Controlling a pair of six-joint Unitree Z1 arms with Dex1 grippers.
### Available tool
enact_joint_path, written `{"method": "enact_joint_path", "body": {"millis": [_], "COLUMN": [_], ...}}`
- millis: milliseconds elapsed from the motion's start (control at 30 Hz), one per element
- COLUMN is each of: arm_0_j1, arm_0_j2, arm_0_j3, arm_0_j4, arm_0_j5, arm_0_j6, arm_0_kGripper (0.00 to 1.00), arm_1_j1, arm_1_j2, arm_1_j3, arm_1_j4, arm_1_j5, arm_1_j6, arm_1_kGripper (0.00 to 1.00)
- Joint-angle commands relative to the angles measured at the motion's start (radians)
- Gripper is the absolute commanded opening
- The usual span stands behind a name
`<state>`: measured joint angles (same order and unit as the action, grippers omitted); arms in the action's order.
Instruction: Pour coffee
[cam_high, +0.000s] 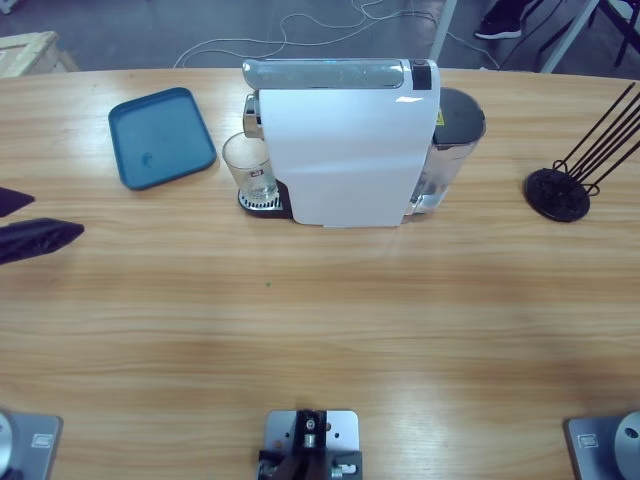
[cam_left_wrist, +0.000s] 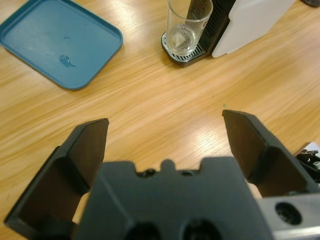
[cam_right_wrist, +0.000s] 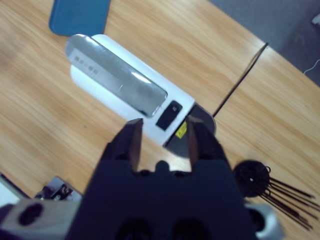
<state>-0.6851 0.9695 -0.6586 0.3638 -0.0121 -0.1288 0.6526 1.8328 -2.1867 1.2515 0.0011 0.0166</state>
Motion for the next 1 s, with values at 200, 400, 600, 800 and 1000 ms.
{"method": "enact_joint_path", "body": {"millis": [200, 400, 600, 800, 1000], "arm_0_j1": [0.004, 0.004, 0.004, 0.004, 0.004], "arm_0_j2": [0.003, 0.003, 0.041, 0.065, 0.091], "arm_0_j3": [0.036, 0.039, 0.033, 0.033, 0.027], "arm_0_j4": [-0.014, -0.018, -0.019, -0.02, -0.019], "arm_0_j5": [0.001, 0.003, 0.001, -0.003, 0.0], "arm_0_j6": [-0.011, -0.01, 0.009, 0.009, 0.009], "arm_0_kGripper": [0.991, 0.991, 0.991, 0.977, 0.973], "arm_1_j1": [0.01, 0.01, 0.009, 0.009, 0.009], "arm_1_j2": [-0.357, -0.557, -0.727, -0.749, -0.743], "arm_1_j3": [0.533, 0.952, 1.341, 1.522, 1.589], "arm_1_j4": [-0.236, -0.527, -0.756, -0.875, -0.939], "arm_1_j5": [0.039, 0.014, 0.055, 0.096, 0.085], "arm_1_j6": [0.057, 0.054, 0.055, 0.074, 0.101], "arm_1_kGripper": [1.0, 0.983, 1.0, 0.999, 1.0]}}
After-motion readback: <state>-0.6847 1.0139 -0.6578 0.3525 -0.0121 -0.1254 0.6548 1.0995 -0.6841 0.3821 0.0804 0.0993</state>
